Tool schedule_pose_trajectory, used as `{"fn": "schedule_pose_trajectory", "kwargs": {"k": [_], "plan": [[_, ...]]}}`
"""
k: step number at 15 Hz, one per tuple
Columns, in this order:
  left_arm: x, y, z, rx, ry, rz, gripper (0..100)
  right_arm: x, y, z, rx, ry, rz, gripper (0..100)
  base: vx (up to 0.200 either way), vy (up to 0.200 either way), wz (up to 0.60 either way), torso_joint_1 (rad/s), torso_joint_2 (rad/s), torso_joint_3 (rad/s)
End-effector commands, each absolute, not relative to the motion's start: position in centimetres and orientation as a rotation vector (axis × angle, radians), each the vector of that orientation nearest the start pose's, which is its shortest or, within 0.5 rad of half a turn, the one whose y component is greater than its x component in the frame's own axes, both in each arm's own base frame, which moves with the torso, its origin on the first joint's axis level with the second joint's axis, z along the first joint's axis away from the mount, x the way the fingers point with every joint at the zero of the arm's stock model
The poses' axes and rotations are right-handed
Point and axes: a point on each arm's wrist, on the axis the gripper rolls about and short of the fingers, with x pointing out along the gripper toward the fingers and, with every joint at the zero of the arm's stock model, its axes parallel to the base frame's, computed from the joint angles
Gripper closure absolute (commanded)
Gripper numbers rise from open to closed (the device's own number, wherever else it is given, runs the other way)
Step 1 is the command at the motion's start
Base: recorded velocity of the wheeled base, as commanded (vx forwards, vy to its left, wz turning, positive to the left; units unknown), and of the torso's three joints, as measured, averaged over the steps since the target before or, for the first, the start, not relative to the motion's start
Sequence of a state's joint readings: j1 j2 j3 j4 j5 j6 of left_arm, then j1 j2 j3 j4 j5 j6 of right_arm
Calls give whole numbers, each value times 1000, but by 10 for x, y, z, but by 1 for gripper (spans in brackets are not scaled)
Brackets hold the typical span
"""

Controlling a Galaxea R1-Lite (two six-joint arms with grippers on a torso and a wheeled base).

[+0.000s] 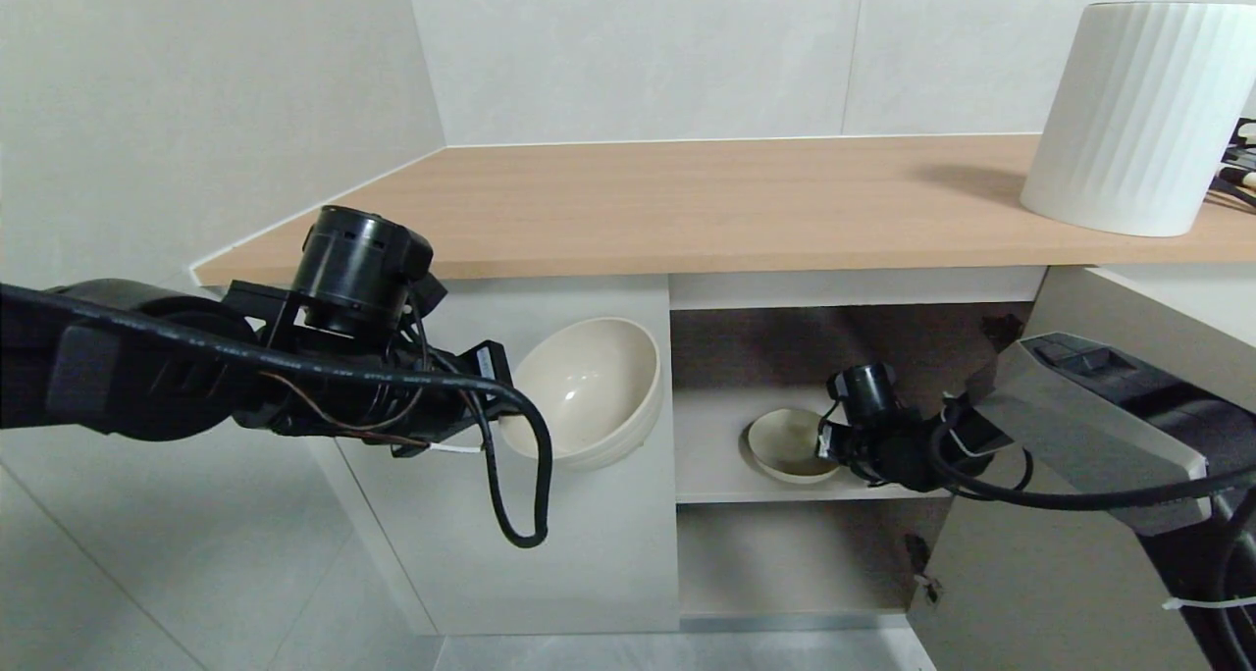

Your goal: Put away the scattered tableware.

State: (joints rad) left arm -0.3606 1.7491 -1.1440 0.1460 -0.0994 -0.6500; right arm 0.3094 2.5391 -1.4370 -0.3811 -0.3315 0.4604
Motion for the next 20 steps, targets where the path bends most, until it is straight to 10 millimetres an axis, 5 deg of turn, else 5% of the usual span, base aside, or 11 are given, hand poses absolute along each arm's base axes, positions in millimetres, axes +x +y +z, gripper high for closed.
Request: {"fn": "schedule_pose_trajectory", "kwargs": {"k": [1, 7, 11, 13, 15, 17, 20], "plan": [[295, -113, 186, -509, 866, -175, 100, 450, 135, -17, 217, 654, -180, 0, 0, 0, 0, 0, 0, 0], [295, -121, 182, -499, 884, -190, 100, 442, 131, 4, 227, 639, -182, 0, 0, 0, 0, 0, 0, 0], [288, -149, 170, -447, 939, -250, 100, 393, 146, 68, 237, 618, -54, 0, 0, 0, 0, 0, 0, 0], [286, -164, 149, -396, 1010, -264, 100, 353, 161, 103, 182, 661, 73, 0, 0, 0, 0, 0, 0, 0], [285, -168, 139, -360, 1040, -272, 100, 341, 167, 113, 174, 668, 108, 0, 0, 0, 0, 0, 0, 0], [280, -183, 106, -239, 1127, -282, 100, 305, 181, 143, 160, 688, 223, 0, 0, 0, 0, 0, 0, 0], [284, -194, 69, -122, 1166, -171, 100, 272, 197, 154, 122, 758, 337, 0, 0, 0, 0, 0, 0, 0]]}}
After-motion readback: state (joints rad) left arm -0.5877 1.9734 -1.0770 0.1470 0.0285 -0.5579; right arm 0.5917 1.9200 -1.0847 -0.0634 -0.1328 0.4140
